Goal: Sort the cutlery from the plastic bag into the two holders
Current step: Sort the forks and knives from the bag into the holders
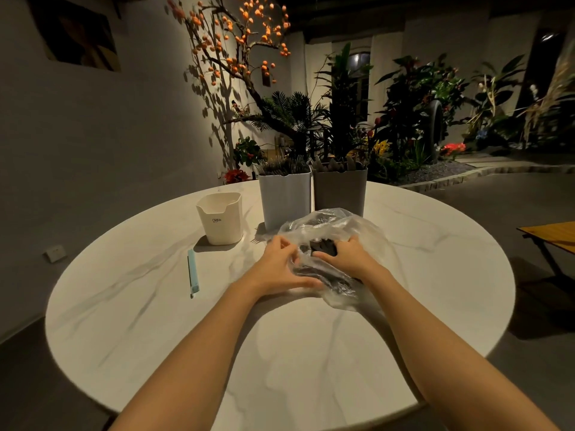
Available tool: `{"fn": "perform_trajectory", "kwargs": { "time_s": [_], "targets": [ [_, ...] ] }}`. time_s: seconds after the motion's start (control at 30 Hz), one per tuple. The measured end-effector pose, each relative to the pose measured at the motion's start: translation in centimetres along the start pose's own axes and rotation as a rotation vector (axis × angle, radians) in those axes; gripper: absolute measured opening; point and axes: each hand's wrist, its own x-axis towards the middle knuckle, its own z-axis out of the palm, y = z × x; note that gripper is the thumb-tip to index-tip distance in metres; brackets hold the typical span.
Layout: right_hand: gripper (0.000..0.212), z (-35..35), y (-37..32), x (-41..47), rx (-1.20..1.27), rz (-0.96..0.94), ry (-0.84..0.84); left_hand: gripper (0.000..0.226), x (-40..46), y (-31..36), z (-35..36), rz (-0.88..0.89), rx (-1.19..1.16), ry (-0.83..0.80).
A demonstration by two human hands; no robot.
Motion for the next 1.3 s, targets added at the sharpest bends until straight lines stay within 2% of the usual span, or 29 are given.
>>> {"fn": "perform_trajectory", "kwargs": {
  "time_s": [0.1,0.2,0.23,0.3,0.37,0.43,0.57,0.7,0.9,0.97,1.1,1.2,1.3],
  "targets": [
    [0.073,-0.3,-0.6,-0.3,-0.019,0.067,-0.043,0.054,0.3,0.5,0.3,-0.019,-0.052,-0.033],
    [0.063,-0.9,-0.6,0.2,-0.014,0.049,-0.076,0.084,0.0,1.5,0.1,-0.105,-0.267,-0.014],
    [0.056,-1.2,-0.5,0.4,-0.002,0.033,-0.081,0.083,0.0,1.5,0.1,-0.122,-0.25,0.032],
    [0.044,-1.8,-0.4,0.4,-0.01,0.048,-0.115,0.065,0.3,1.1,0.0,-0.12,-0.04,0.13],
    [0.034,-2.1,-0.4,0.4,-0.037,0.08,-0.145,0.046,0.5,0.8,-0.1,-0.046,0.162,0.155],
    [0.03,-2.1,-0.6,0.5,-0.068,0.097,-0.16,0.036,0.6,0.8,-0.1,0.035,0.194,0.175],
    [0.039,-1.8,-1.0,0.7,-0.127,0.096,-0.177,0.063,0.6,1.6,-0.1,0.204,0.072,0.267],
    [0.038,-2.3,-1.1,1.0,-0.126,0.122,-0.213,0.094,0.7,1.6,0.7,0.122,0.035,0.111],
    [0.031,-3.5,-2.3,1.2,0.031,0.18,-0.301,0.111,0.6,1.8,1.3,0.045,0.041,0.049],
    [0.027,-3.9,-2.6,1.3,0.168,0.21,-0.361,0.111,0.5,1.7,1.5,0.044,0.021,0.051],
    [0.018,-4.6,-3.1,1.3,0.226,0.181,-0.407,0.108,0.6,1.4,1.5,0.047,0.022,0.097],
    [0.008,-4.9,-2.9,0.9,0.358,0.204,-0.477,0.108,0.6,1.5,1.5,-0.002,0.05,0.133],
    [0.012,-5.2,-2.1,0.4,0.514,0.228,-0.565,0.103,0.6,1.4,1.4,-0.072,0.019,0.128]
  ]
}}
